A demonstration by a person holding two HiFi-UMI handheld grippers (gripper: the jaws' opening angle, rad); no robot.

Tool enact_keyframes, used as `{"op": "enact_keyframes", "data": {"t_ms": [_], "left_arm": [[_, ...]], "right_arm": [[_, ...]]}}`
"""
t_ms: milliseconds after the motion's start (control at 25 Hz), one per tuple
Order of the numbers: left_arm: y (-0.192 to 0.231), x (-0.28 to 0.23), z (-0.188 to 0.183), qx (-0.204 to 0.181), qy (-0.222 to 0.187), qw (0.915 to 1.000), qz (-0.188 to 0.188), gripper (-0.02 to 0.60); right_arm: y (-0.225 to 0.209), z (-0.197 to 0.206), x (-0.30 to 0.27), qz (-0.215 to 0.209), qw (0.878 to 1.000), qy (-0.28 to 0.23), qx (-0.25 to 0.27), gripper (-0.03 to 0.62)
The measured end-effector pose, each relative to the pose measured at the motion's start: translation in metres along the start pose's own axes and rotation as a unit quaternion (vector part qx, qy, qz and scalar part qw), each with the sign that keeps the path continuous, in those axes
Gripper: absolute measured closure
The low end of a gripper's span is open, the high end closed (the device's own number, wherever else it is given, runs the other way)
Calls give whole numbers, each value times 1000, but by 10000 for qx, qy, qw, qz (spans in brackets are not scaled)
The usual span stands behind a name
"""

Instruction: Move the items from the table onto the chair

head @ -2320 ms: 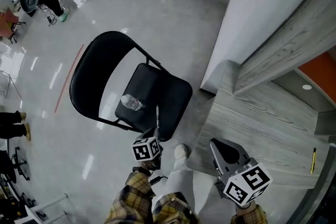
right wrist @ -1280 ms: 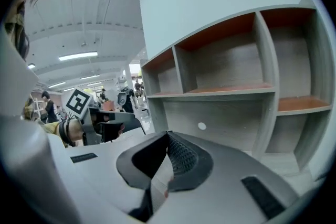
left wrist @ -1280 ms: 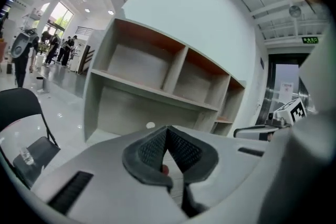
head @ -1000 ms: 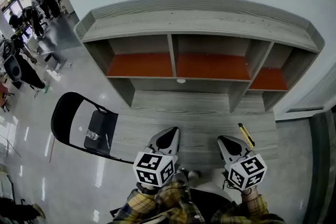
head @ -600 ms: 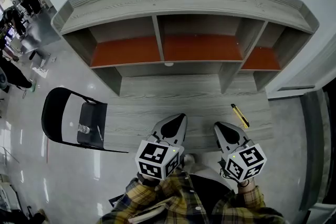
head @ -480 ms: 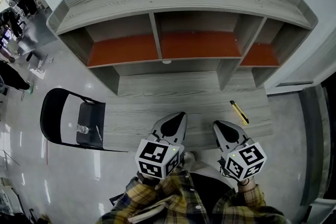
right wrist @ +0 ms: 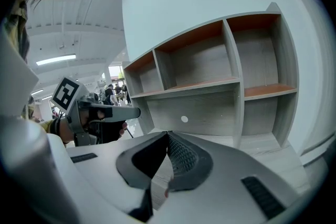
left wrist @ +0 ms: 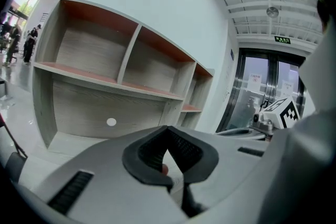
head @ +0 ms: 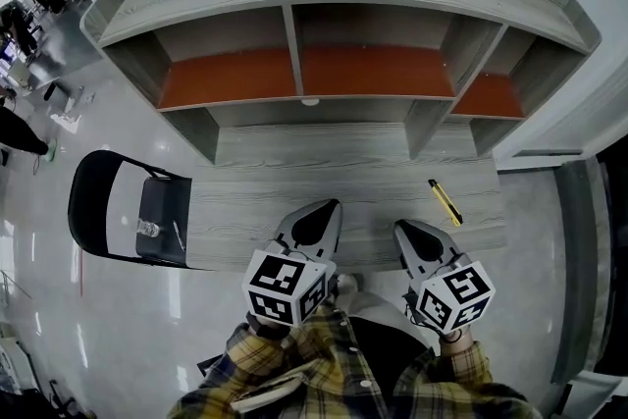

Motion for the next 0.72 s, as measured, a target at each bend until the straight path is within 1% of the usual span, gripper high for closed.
{"op": "enact_keyframes", "data": {"t_ms": [200,320,480,680,720], "left_arm": [[0,6,6,138,-43,9999,-57,578],[-1,12,10,175,10,9997,-157,578],[-8,15,20,222,167,9991,-316,578],[-15,24,32,305,352,9974,-547,578],[-15,25,34,311,388,9970,-594,578]], "right_arm": [[-7,7,1,6,10000,36,-46,577],[-22,16,2,23,9998,83,-176,576],[-64,33,0,90,9989,354,-284,574],[-113,58,-4,502,9962,596,-395,569],[-121,63,-7,528,9957,658,-382,552]]}}
Point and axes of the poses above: the fingertips, and each gripper's own axes: x backward along the fingers, y to its left, z out of its underside, the point moved 10 cm from there along x, backward along the fingers, and after that the axes turned 11 degrees about z, right-handed, at the moved point
